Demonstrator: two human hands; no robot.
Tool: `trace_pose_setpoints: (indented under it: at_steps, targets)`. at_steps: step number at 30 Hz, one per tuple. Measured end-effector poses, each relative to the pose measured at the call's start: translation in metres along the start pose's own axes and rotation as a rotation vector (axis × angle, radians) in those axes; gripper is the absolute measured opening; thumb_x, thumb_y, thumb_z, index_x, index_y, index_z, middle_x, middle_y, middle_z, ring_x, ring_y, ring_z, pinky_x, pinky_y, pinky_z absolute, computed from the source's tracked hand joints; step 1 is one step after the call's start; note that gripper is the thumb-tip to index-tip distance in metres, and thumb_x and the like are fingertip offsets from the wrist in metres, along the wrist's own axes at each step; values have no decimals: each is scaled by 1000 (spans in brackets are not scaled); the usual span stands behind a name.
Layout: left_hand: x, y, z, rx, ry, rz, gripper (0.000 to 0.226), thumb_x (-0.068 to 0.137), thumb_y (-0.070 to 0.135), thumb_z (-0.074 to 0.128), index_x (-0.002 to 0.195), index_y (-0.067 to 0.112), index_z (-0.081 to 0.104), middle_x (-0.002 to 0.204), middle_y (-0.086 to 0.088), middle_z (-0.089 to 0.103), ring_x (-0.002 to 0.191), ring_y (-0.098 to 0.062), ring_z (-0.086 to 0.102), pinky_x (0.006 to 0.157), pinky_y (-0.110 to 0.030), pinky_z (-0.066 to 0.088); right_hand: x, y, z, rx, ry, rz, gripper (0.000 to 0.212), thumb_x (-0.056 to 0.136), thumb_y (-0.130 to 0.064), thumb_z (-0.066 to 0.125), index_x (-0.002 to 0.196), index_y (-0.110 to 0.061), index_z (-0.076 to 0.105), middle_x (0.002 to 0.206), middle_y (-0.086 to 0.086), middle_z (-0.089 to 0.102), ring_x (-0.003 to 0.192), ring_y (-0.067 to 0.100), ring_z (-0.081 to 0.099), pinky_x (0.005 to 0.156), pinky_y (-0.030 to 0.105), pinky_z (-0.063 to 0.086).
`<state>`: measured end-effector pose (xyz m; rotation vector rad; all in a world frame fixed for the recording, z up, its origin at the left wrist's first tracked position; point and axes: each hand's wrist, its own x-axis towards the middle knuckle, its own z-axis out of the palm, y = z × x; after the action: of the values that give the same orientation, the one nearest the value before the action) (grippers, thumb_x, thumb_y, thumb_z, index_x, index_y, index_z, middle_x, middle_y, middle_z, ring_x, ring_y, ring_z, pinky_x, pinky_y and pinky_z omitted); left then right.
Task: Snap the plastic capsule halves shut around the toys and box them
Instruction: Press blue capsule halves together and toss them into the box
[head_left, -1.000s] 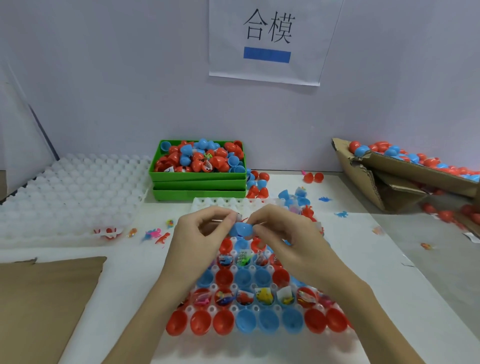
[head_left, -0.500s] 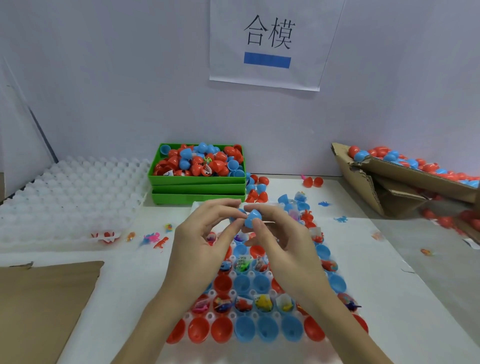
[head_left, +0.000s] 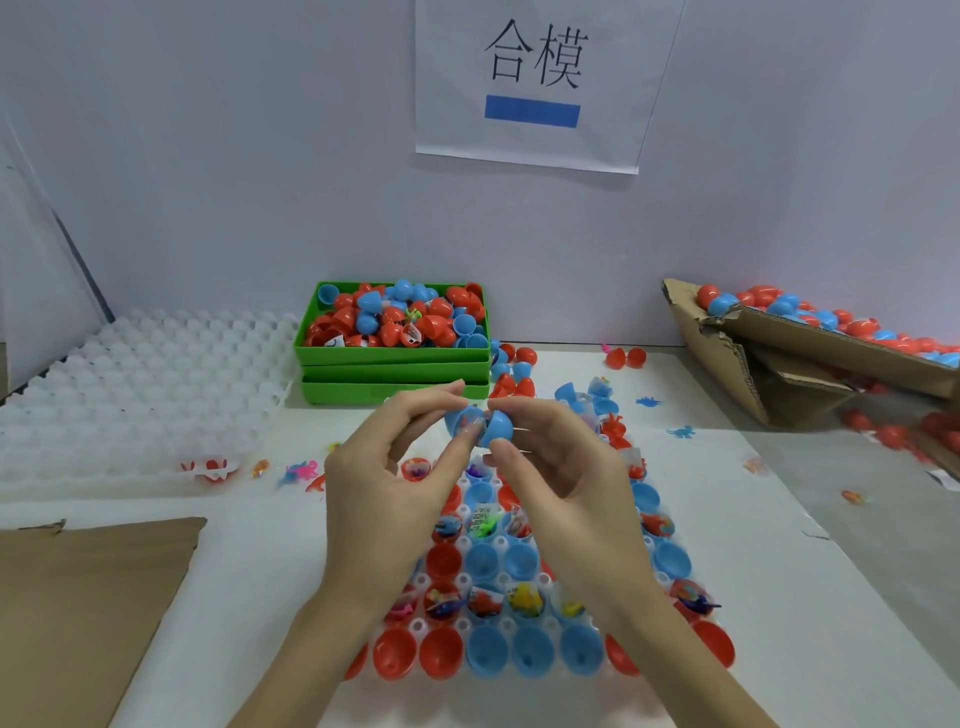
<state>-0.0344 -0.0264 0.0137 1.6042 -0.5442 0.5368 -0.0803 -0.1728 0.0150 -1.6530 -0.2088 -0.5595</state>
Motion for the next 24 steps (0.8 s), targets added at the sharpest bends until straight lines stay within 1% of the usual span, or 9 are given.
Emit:
trace_pose_setpoints:
  at_steps: [2,4,7,10,14,17,19,21,24]
  targets:
    - [1,0,-1,9,-8,0,26,88,25,79,113,20,74,115,14,76,115,-11,71,95,-22,58,1,-2,-2,55,-40,35,25,101,-8,65,123,-21,68,115,-9,74,108,15,73,90,24,59]
    - [1,1,-1,1,-10,-7,25,89,26,79,113,21,75,113,15,76,112,-9,72,91,-18,57,1,-3,-3,115,-73,61,25,103,-9,61,125,-20,67,119,-6,74,111,17,73,95,27,58]
    - [2,1,-1,4,-25,-18,24,93,22,75,117,23,74,111,17,76,108,-8,72,86,-15,57,0,-4,-2,193,-85,97,26,105,-11,60,127,-22,68,122,-2,73,112,19,73,97,24,56]
    - [3,-1,-3,27,-82,-3,23,97,17,70,118,23,76,112,13,76,109,-12,73,87,-19,59,0,-4,0,225,-63,116,26,104,-15,60,126,-27,69,120,-2,75,108,18,75,93,19,56]
    - [3,-2,-3,85,-120,1,21,95,22,70,114,19,77,111,10,77,106,-11,73,86,-24,62,0,-3,0,234,11,132,22,103,-20,61,122,-27,70,114,-5,76,102,18,76,88,20,58]
    - [4,-3,-4,128,-187,45,17,95,18,70,111,19,76,115,11,75,109,-9,72,89,-24,61,0,-2,-1,204,23,131,19,102,-20,63,118,-26,72,111,-5,77,99,17,76,84,19,58]
    - [4,-4,-5,166,-233,85,17,97,13,69,110,20,75,119,12,73,112,-7,70,91,-21,58,1,-1,-3,131,8,108,20,103,-17,63,120,-24,71,112,-7,76,102,15,75,85,19,58]
    - [5,-5,-5,222,-269,132,22,98,7,67,114,19,76,122,12,71,113,-5,68,93,-18,56,1,1,-4,38,1,63,22,102,-14,64,121,-23,70,112,-9,76,105,13,74,85,19,58]
    - [4,-6,-5,253,-240,158,27,100,7,64,119,21,76,122,13,72,113,-4,68,93,-18,55,1,3,-3,-37,-3,2,25,101,-8,65,121,-21,70,113,-8,74,106,16,73,88,24,59]
